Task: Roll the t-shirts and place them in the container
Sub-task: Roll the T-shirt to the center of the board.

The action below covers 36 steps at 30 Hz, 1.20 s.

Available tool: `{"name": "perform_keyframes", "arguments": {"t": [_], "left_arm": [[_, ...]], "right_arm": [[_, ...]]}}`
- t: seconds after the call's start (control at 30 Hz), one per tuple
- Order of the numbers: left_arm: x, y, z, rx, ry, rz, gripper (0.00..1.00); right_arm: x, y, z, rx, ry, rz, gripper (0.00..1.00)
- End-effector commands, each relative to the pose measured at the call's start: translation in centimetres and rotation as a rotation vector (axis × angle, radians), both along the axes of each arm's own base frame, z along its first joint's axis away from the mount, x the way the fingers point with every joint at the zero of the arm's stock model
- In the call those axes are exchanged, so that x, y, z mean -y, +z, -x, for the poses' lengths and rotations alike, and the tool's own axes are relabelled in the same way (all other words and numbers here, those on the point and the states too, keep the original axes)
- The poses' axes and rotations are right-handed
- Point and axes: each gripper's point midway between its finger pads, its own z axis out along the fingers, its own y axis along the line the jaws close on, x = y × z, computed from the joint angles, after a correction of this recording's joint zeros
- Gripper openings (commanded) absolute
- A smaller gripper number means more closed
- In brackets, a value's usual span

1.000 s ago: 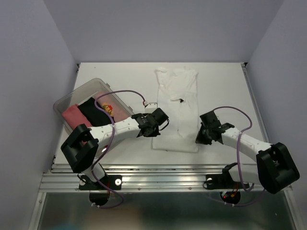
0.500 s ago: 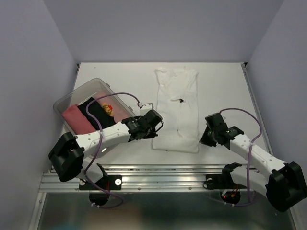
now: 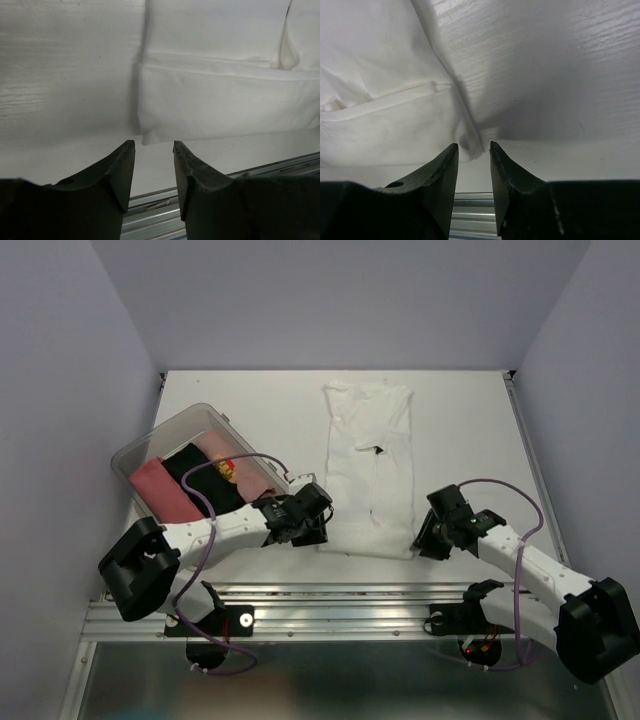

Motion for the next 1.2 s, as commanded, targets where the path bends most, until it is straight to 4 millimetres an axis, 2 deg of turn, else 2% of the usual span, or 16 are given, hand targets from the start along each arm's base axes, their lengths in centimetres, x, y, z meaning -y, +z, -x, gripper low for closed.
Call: {"name": "perform_keyframes", "arguments": {"t": [0.0, 0.33, 0.8, 0.9, 1.03, 1.07, 1.17], "left_arm": [[0.8, -0.4, 0.4, -0.021, 0.009, 0.044, 0.50], [0.8, -2.2, 0.9, -0.046, 0.024, 0.061, 0.51], [0.4, -3.3, 0.9, -0.056, 0.047, 0.045, 0.39], [0.6, -3.3, 0.8, -0.052, 0.041, 0.043, 0.30], [0.7, -3.3, 0.6, -0.054, 0.037, 0.036, 0.11], [0.7, -3.3, 0.6, -0.054, 0.036, 0.034, 0.01], [0.7, -3.3, 0.6, -0.054, 0.040, 0.033, 0.00]], "right_arm": [[-0.8, -0.4, 0.2, -0.010, 0.011, -0.035, 0.38], [-1.4, -1.2, 0.8, -0.036, 0.036, -0.070, 0.37], [-1.7, -0.6, 0.8, -0.018, 0.052, -0.080, 0.36], [-1.7, -0.7, 1.0, -0.024, 0.055, -0.082, 0.36], [-1.6, -0.9, 1.1, -0.026, 0.053, -0.077, 0.35], [-1.6, -0.8, 1.1, -0.024, 0.053, -0.076, 0.34], [-1.6, -0.9, 1.0, -0.025, 0.051, -0.075, 0.30]]}}
